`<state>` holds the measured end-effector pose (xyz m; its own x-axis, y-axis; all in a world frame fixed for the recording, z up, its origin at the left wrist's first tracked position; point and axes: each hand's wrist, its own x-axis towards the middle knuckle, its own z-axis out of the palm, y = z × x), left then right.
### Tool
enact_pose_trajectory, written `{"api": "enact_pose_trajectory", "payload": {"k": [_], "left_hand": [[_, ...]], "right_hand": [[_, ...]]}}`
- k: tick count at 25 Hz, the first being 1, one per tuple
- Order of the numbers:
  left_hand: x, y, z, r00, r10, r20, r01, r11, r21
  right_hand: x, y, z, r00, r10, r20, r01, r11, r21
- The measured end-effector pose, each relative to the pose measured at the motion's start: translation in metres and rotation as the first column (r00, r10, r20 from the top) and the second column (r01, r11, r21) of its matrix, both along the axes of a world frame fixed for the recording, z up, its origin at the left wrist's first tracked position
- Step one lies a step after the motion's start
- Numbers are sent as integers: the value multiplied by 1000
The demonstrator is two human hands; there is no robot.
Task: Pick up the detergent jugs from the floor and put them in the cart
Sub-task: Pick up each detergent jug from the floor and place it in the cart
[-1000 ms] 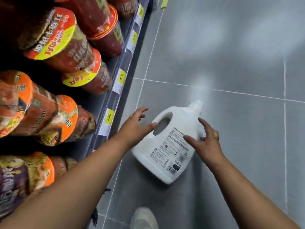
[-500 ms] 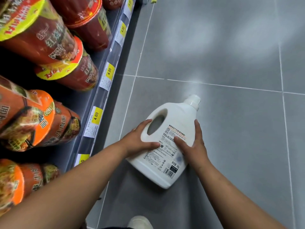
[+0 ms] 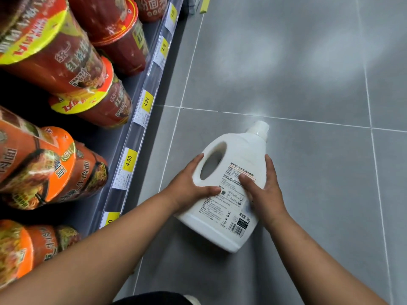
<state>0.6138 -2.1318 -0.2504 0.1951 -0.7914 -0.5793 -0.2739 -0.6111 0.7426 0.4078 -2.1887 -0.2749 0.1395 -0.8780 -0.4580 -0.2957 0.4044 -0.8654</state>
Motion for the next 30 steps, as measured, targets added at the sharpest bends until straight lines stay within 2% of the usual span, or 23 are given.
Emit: {"api": "enact_pose_trajectory", "payload": {"k": [6,11,14,19,24,26,30], "left_hand": [[-11,-59,73,998,54,-21,-58,975,-215],[-38,-103,191,993,100,-69,-120,908,-402],[-69,-118,302,989,78,-126,-131,856,-500],[-126,-114,503,985,-2,-173,-103,798,-594],[-205,-93,743,984,-78,-159,-48,743,-668],[-239,-80,839,977,-142,-158,-14,699,-715],[-287,-53,976,945,-287,-156,47,593,-804]], "right_hand": [[-6,-76,75,999,6,47,6,970,-245],[-21,-137,202,996,27,85,12,906,-423],[-53,-149,320,994,-9,104,63,843,-534],[-119,-134,545,998,-41,51,64,787,-614],[-206,-86,801,992,-125,35,114,702,-703],[-240,-58,900,986,-166,21,125,644,-755],[-290,4,1043,964,-260,54,186,517,-835]]}}
